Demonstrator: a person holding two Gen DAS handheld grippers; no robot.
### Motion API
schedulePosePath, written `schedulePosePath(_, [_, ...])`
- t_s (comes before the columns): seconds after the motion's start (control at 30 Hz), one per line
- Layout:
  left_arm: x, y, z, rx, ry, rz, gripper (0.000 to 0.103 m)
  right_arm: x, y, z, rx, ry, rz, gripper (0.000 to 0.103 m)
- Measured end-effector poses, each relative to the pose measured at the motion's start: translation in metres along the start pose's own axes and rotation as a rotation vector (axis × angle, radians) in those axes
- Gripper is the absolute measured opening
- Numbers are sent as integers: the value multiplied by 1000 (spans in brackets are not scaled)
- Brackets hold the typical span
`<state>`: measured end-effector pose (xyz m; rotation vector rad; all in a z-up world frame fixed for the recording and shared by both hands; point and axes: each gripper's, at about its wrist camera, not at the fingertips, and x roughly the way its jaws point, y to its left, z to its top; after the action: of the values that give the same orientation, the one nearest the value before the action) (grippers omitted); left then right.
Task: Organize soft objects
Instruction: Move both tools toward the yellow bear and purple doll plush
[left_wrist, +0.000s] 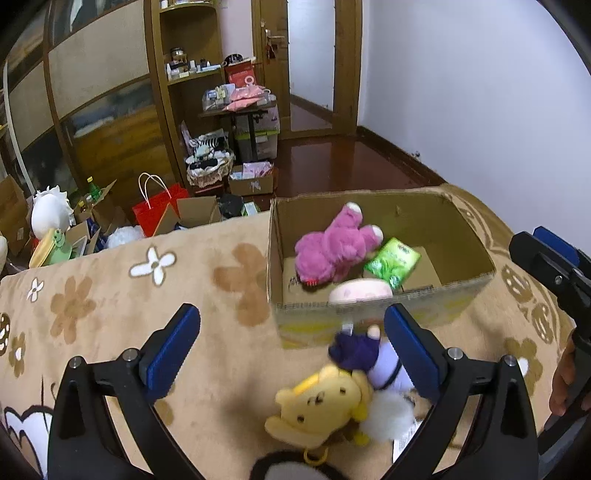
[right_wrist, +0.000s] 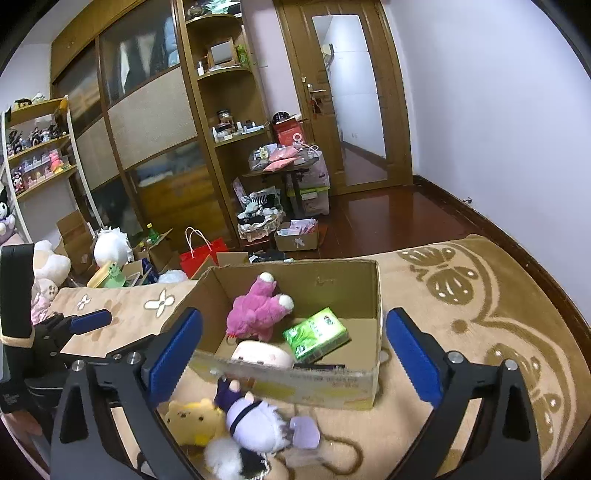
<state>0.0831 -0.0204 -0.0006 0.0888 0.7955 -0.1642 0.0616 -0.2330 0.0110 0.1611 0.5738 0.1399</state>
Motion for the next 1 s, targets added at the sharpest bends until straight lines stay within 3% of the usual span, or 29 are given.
schedulePosePath(0.47, [-37, 3, -24, 19, 22, 27, 99, -31, 19, -25, -30, 56, 15, 103])
schedulePosePath(1.0, [0, 8, -44, -17, 149, -30, 99, -15, 31, -69, -67, 161, -1, 103])
